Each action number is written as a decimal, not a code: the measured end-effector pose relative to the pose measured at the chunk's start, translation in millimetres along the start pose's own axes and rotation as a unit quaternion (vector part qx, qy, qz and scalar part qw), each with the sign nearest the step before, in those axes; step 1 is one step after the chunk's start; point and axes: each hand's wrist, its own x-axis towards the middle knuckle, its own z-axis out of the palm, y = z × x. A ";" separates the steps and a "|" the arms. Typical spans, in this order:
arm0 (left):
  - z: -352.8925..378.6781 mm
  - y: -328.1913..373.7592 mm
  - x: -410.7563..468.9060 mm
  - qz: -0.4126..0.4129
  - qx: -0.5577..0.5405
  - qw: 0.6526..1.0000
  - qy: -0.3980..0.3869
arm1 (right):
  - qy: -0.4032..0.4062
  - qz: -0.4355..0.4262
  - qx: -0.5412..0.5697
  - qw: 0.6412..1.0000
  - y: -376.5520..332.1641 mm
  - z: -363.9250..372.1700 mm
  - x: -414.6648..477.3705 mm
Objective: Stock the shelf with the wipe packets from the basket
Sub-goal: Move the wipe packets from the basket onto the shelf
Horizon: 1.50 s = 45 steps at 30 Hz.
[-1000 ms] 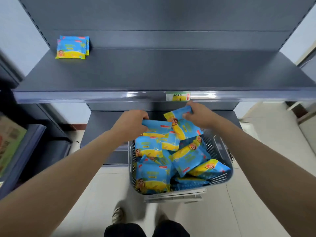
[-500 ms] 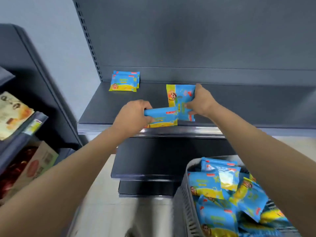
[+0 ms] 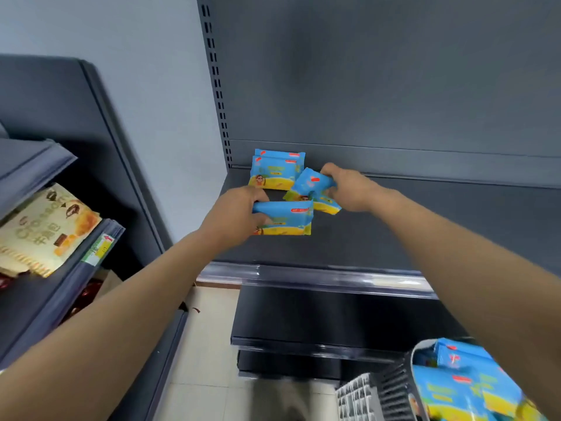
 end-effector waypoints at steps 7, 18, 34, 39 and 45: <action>0.2 -19.4 36.3 -0.017 0.024 0.999 -0.024 | -0.049 -0.046 -0.070 0.995 -7.6 6.3 69.8; 26.2 -40.4 97.9 -0.050 0.017 0.998 -0.033 | -0.076 -0.182 -0.109 0.974 -9.2 4.2 153.5; 44.1 -66.9 152.5 0.015 0.204 0.978 -0.041 | -0.005 -0.113 -0.042 0.993 -14.1 -5.4 158.6; 48.1 -67.1 156.0 0.027 0.243 0.969 -0.039 | 0.039 -0.076 -0.092 0.992 -13.2 -14.7 134.5; 42.2 -54.5 142.5 0.075 0.292 0.954 -0.013 | 0.042 -0.070 -0.123 0.989 -25.5 -22.4 95.5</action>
